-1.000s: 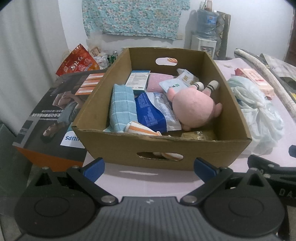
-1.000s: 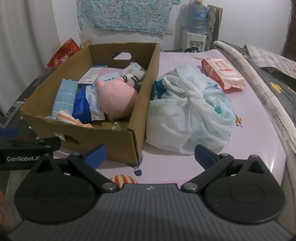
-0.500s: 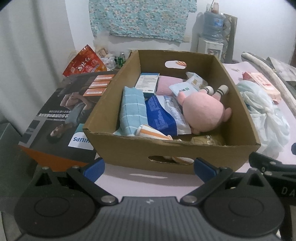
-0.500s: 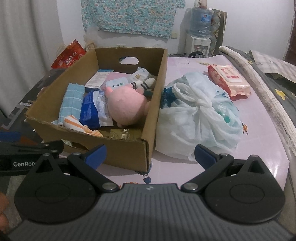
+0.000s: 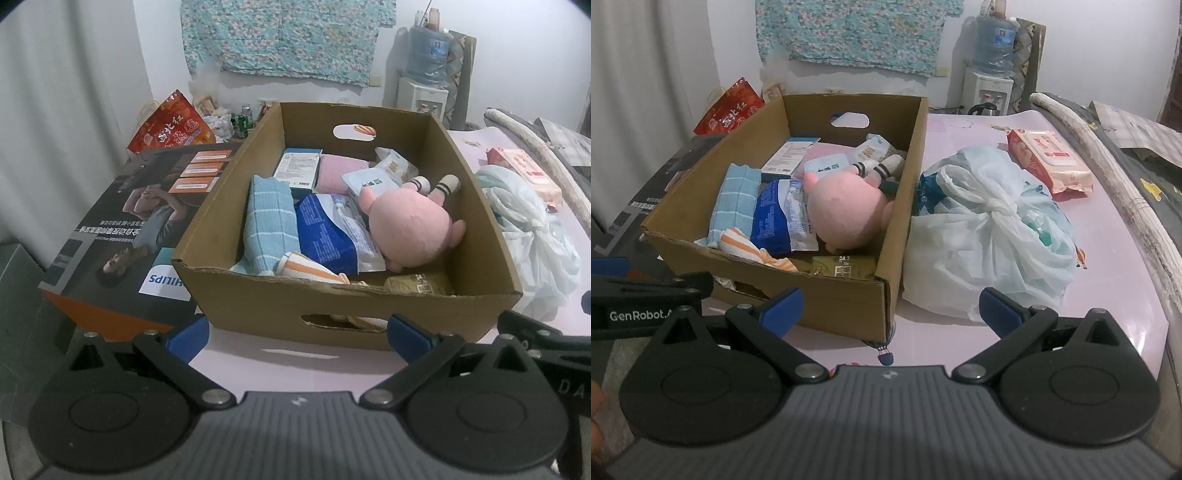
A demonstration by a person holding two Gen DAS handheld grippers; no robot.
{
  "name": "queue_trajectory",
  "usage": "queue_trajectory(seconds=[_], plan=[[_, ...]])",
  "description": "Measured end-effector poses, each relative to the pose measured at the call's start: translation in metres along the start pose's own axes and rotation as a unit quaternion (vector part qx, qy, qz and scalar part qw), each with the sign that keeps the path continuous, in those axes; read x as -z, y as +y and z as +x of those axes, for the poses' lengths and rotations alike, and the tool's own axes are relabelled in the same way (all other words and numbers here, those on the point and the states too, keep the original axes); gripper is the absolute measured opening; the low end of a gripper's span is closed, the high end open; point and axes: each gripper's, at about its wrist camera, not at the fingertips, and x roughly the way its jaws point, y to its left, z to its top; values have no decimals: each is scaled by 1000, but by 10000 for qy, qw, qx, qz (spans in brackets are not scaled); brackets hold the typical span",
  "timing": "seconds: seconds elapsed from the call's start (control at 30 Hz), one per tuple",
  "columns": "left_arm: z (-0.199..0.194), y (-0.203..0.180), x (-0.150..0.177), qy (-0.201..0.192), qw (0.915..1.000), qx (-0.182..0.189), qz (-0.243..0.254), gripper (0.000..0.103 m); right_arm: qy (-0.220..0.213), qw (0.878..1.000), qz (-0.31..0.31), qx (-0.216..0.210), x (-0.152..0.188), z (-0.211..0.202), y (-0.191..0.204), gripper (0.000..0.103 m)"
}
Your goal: Organize soft objects
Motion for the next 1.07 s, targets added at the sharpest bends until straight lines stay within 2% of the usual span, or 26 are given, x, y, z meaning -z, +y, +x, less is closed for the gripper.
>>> queue_trajectory(seconds=[1.07], plan=[[-1, 1, -1, 28, 10000, -11, 1, 103, 12, 10000, 24, -14, 3, 1, -1, 102]])
